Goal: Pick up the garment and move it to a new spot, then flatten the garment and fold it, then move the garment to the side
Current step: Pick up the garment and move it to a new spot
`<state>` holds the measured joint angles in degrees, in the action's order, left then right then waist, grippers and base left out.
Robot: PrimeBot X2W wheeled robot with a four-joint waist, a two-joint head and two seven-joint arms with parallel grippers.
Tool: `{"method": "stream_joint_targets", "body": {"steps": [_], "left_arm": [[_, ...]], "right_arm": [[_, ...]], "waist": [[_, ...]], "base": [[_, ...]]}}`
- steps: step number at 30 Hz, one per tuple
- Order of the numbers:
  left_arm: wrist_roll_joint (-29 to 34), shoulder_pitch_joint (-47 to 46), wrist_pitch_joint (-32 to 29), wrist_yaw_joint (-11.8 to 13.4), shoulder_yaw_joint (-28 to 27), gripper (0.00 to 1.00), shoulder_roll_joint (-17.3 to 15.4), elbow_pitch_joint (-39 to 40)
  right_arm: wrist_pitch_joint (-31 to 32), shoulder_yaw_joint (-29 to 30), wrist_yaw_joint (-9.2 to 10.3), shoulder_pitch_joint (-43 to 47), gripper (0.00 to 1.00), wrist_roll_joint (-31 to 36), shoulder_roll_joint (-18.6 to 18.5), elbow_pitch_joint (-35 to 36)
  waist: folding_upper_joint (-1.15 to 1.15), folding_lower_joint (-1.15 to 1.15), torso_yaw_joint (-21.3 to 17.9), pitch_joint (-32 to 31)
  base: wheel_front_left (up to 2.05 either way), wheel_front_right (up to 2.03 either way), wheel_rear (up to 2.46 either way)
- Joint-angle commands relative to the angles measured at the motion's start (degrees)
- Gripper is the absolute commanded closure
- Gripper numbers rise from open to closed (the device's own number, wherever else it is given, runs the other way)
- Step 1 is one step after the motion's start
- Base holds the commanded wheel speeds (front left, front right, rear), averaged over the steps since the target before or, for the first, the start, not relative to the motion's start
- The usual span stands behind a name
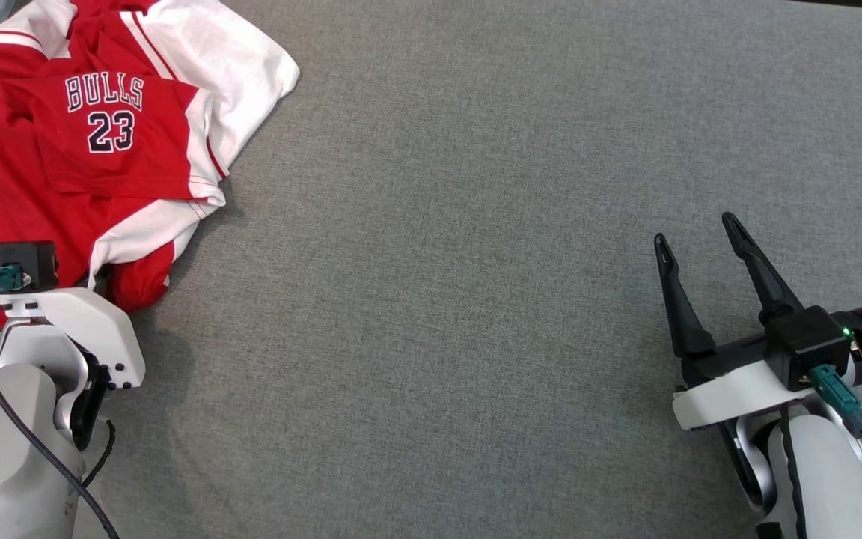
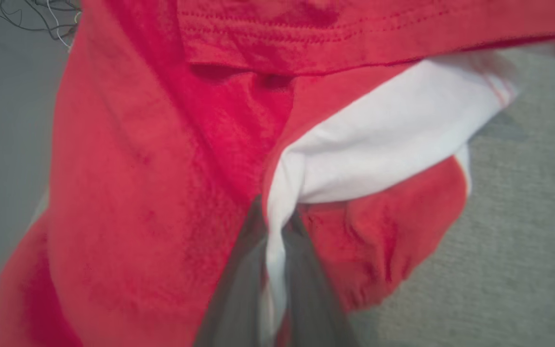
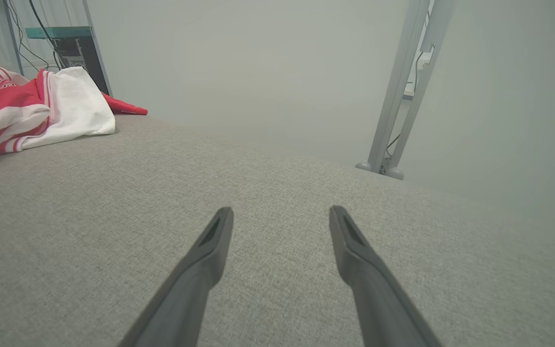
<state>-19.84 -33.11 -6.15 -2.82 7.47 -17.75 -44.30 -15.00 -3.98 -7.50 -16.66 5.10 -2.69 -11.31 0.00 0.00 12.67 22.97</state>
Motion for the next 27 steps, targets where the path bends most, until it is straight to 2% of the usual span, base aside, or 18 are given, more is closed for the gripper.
{"method": "stream_joint_targets", "body": {"steps": [1, 9, 14, 21, 27], "left_arm": [[-0.4, -0.7, 1.2, -0.6, 0.0, 1.00, -0.1, 0.0], [-0.6, 1.5, 6.2, -1.3, -0.2, 1.00, -1.0, 3.9], [0.4, 3.0, 8.3, -0.5, 0.6, 1.00, -1.7, 11.2], [2.6, 3.5, 6.9, 0.6, 2.8, 1.00, -2.4, 23.2], [4.1, 1.5, 3.8, 0.6, 6.0, 1.00, -1.1, 30.4]], "right_arm": [[-0.3, 0.1, 0.01, 0.2, 0.00, 0.2, -0.4, -0.1], [-0.3, 0.4, 0.01, 1.6, 0.00, -1.1, -0.4, -0.4], [-0.3, 0.4, 0.01, 2.7, 0.00, -2.4, -0.4, -0.5], [-0.3, 0.5, 0.01, 4.0, 0.00, -3.7, -0.4, -0.5], [-0.3, 0.4, 0.01, 5.0, 0.00, -5.1, -0.4, -0.5]], "waist": [[0.00, 0.00, 0.2, -0.7], [0.00, 0.00, 0.9, -3.4], [0.00, 0.00, 1.2, -6.0], [0.00, 0.00, 0.2, -8.9], [0.00, 0.00, -2.4, -11.3]], "base": [[0.00, 0.00, 0.00], [0.00, 0.00, 0.00], [0.00, 0.00, 0.00], [0.00, 0.00, 0.00], [0.00, 0.00, 0.00]]}}
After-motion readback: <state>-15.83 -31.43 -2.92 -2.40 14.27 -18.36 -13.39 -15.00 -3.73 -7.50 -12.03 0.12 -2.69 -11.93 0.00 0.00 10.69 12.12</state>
